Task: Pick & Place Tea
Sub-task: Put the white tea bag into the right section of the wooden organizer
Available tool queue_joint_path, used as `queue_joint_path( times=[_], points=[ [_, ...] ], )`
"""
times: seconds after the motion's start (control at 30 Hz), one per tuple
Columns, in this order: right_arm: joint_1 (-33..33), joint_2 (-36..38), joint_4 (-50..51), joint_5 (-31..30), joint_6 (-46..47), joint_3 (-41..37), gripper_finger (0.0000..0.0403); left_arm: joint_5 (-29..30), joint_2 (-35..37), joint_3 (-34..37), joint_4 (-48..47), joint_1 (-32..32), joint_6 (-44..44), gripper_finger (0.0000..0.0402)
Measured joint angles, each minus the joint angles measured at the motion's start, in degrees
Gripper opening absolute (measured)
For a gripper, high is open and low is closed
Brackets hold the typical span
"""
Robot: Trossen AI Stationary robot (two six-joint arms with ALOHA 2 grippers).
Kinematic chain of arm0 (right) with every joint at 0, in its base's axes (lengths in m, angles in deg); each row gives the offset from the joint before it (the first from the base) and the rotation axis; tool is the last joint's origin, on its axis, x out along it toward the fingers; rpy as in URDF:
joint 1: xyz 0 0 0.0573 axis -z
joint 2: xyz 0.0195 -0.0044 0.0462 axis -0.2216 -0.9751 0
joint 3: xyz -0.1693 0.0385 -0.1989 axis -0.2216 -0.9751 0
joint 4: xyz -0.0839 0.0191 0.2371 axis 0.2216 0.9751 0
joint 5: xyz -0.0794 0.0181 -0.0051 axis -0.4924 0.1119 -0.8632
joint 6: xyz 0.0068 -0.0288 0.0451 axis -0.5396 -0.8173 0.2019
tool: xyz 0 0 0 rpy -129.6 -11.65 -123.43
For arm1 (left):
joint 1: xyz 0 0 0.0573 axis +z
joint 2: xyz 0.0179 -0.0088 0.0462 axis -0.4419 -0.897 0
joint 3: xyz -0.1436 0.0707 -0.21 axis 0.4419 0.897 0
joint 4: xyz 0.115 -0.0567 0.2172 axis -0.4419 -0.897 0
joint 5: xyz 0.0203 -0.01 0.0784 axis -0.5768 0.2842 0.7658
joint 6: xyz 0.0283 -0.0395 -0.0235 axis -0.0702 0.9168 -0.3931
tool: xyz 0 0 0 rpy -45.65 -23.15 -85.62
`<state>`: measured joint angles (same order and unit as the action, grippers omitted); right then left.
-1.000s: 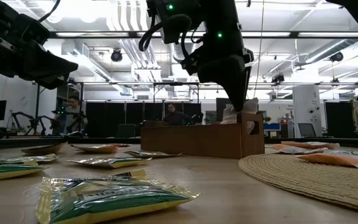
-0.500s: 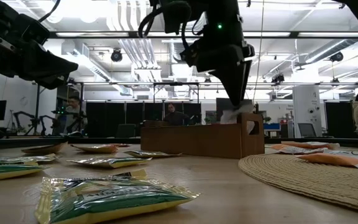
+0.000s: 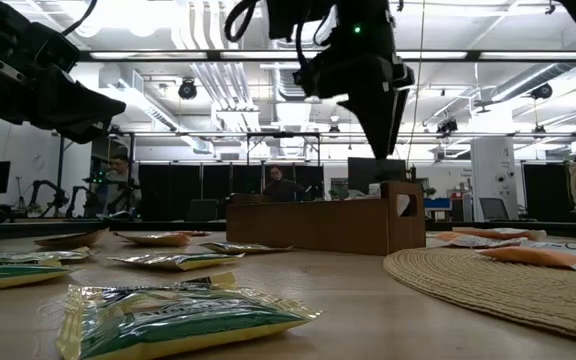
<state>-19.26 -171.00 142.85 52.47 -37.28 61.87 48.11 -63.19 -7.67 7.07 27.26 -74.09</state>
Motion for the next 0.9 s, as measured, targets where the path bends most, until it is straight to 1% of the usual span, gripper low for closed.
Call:
queue_joint_path(
  times=[0.1, 0.23, 0.57, 0.67, 0.77, 0.9],
  points=[
    [0.0, 1.93, -0.11, -0.04, 3.52, -1.88, 0.0138, -0.02, 0.0, 0.02, 0.02, 0.0, -0.02, 0.0],
    [-0.43, 5.58, -0.32, 1.09, 10.68, -7.35, 0.0134, -0.01, 0.0, 0.02, 0.0, 0.0, -0.02, 0.0],
    [-2.34, 16.53, -3.01, 8.93, 37.13, -23.49, 0.0136, -0.02, -0.02, 0.01, 0.02, -0.01, -0.01, 0.0],
    [-3.36, 19.33, -4.8, 11.12, 45.79, -27.89, 0.0137, -0.02, -0.02, 0.01, 0.02, 0.0, 0.0, 0.0],
    [-4.25, 21.44, -7.52, 11.74, 53.13, -31.58, 0.0133, -0.01, -0.02, 0.02, 0.01, -0.02, -0.01, 0.0],
    [-4.87, 23.45, -14.53, 12.8, 59.86, -36.44, 0.0128, -0.02, -0.02, 0.0, 0.02, 0.0, 0.0, 0.0]
  ],
)
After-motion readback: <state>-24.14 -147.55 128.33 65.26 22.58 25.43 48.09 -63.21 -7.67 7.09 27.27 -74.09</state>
